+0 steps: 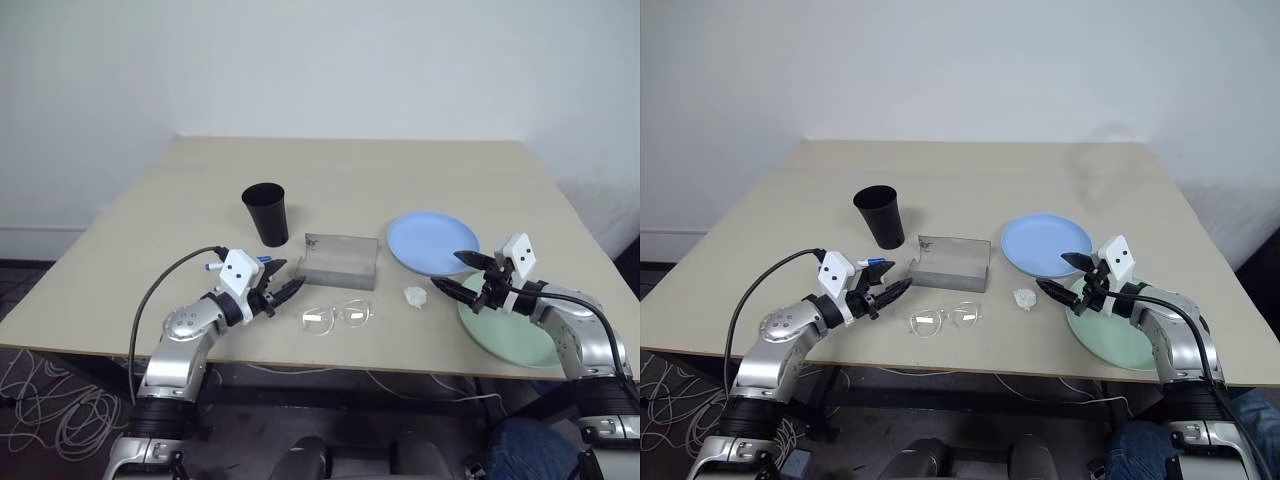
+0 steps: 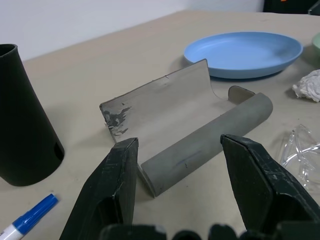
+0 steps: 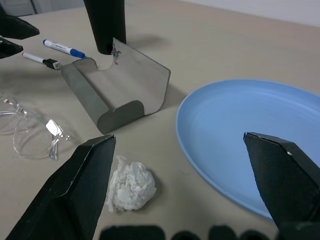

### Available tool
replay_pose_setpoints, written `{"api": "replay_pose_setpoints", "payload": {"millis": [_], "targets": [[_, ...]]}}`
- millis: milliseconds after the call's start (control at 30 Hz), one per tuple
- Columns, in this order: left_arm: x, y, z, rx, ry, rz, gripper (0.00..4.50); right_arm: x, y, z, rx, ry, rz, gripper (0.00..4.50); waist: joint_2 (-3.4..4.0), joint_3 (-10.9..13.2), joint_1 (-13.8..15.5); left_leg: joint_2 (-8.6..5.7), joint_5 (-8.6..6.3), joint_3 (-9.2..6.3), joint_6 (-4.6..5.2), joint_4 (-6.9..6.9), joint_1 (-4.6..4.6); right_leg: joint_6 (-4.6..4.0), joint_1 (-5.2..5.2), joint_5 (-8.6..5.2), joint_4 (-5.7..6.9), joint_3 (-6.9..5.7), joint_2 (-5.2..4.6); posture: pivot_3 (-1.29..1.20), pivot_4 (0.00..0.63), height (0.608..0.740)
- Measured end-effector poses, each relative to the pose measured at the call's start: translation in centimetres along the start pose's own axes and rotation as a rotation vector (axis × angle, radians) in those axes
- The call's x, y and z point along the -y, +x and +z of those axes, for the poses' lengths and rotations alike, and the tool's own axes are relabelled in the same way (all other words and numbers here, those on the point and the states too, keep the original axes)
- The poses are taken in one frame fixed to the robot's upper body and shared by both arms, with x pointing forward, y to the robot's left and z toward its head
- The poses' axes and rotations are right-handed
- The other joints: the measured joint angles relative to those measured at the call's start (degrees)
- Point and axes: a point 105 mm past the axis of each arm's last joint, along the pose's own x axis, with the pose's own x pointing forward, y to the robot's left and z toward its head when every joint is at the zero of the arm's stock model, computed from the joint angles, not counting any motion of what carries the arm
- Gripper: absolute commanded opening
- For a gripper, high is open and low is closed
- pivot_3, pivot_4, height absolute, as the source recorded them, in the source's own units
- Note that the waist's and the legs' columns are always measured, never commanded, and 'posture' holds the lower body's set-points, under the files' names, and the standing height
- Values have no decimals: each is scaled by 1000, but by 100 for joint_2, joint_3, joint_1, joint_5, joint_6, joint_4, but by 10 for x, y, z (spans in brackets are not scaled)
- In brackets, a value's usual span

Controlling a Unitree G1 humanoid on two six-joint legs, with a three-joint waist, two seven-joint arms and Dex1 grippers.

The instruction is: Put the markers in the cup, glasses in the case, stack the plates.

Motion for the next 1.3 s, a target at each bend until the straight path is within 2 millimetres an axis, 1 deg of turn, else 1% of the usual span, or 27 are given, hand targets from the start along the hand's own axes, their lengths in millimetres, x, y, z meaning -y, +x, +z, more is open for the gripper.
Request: {"api": "replay_pose_setpoints", "payload": {"millis": [167, 333, 433, 500, 667, 767, 867, 933, 1000, 1100, 1300], "targets": [[-1, -2, 0, -6, 9, -8, 2727, -2, 0, 1, 3, -7, -7, 4452, 0, 0, 0, 0, -3, -1, -2, 0, -1, 0, -1, 0, 0, 0, 0, 0, 0, 740], [0, -8, -3, -19, 9, -9, 2727, -13, -4, -8, -10, 15, -10, 4452, -1, 0, 1, 0, -6, 2, -1, 1, -3, 0, -2, 0, -1, 3, -1, 0, 0, 740], [0, -10, -4, -27, 8, -8, 2727, -17, -4, -6, -8, 15, -8, 4452, 0, 1, -1, 1, -7, 4, -2, 8, -3, 0, -2, 0, 1, 3, -1, 0, 0, 740], [1, -10, -3, -25, 10, -10, 2727, -19, -4, -4, -8, 12, -8, 4452, 0, 1, 1, 2, -8, 4, -2, 10, -3, 0, 1, 0, 1, 2, -1, 0, 0, 740], [7, -10, 3, -7, 1, -41, 2727, -26, -11, -7, -68, 19, -2, 4452, 0, 1, 10, 1, -10, 8, 0, 14, -11, 0, -1, -1, 1, 2, -6, 0, 0, 740], [16, -9, 9, 12, -31, -103, 2727, -24, -21, -11, -147, 6, -12, 4452, -1, 2, 18, 1, -14, 15, 5, 15, -16, -1, -5, -1, -2, 3, -8, 0, 0, 740], [33, -6, 16, 32, -55, -214, 2727, -25, -26, -10, -200, -2, -12, 4452, -3, 3, 14, 4, -16, 25, 7, 17, -17, -1, -8, -1, -2, 4, -9, 0, 0, 740], [45, -5, 18, 29, -64, -286, 2727, -26, -29, -9, -228, -9, -7, 4452, -4, 4, 11, 11, -18, 41, 9, 18, -16, -1, -10, -1, -2, 5, -10, 0, 0, 740], [53, -3, 17, 19, -69, -324, 2727, -28, -31, -10, -260, -12, -3, 4452, -5, 5, 8, 66, -19, 120, 11, 21, -23, -1, -6, -2, -3, 1, -10, 0, 0, 740], [58, 1, 17, 21, -73, -345, 2727, -29, -37, -11, -315, -20, -2, 4452, -10, 8, 13, 88, -22, 154, 15, 34, -36, -2, -4, -2, -6, -5, -8, 0, 0, 740], [69, 9, 19, 40, -80, -381, 2727, -35, -45, -24, -439, -30, -6, 4452, -19, 12, 18, 90, -26, 162, 22, 47, -52, -1, -10, -2, -9, -5, -8, 0, 0, 740]]}}
